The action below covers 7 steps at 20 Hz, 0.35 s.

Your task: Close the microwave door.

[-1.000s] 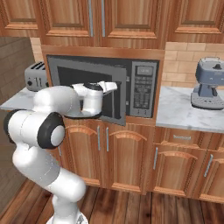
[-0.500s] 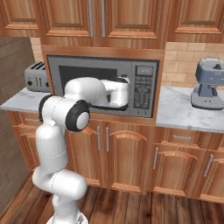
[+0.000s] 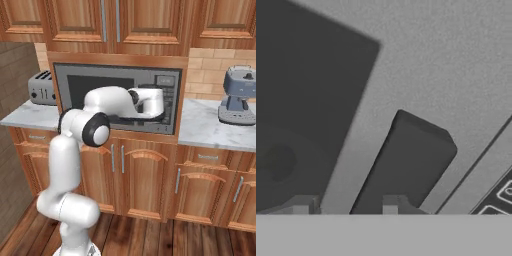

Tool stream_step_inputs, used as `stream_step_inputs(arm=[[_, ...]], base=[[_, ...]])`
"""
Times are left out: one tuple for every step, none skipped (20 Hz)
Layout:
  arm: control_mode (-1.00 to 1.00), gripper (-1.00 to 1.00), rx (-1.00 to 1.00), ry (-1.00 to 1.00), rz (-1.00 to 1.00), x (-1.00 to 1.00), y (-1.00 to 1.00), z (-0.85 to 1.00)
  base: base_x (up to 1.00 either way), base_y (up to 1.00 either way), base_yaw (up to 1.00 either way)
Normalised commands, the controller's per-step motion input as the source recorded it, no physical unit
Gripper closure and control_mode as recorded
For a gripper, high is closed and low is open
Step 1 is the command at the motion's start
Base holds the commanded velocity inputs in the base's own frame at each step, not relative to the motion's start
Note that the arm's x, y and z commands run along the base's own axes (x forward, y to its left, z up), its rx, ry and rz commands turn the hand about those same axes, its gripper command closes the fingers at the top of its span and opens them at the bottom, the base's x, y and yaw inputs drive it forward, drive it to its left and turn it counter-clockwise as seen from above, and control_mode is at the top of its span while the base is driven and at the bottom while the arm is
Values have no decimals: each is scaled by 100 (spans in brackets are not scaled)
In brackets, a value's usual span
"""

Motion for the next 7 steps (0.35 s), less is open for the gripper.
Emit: stream_step_inputs(arm=[[-100, -100, 1, 4, 0, 45, 9, 0], [-100, -100, 1, 6, 0, 36, 10, 8], [-100, -100, 1, 9, 0, 45, 6, 7], [-100, -100, 1, 9, 0, 64, 1, 0], [-100, -100, 0, 8, 0, 69, 5, 0], [-100, -100, 0, 7, 0, 51, 7, 0], [-100, -100, 0, 6, 0, 24, 12, 0]], base=[[0, 0, 0], [0, 0, 0], [0, 0, 0], [0, 0, 0], [0, 0, 0], [0, 0, 0], [0, 0, 0]])
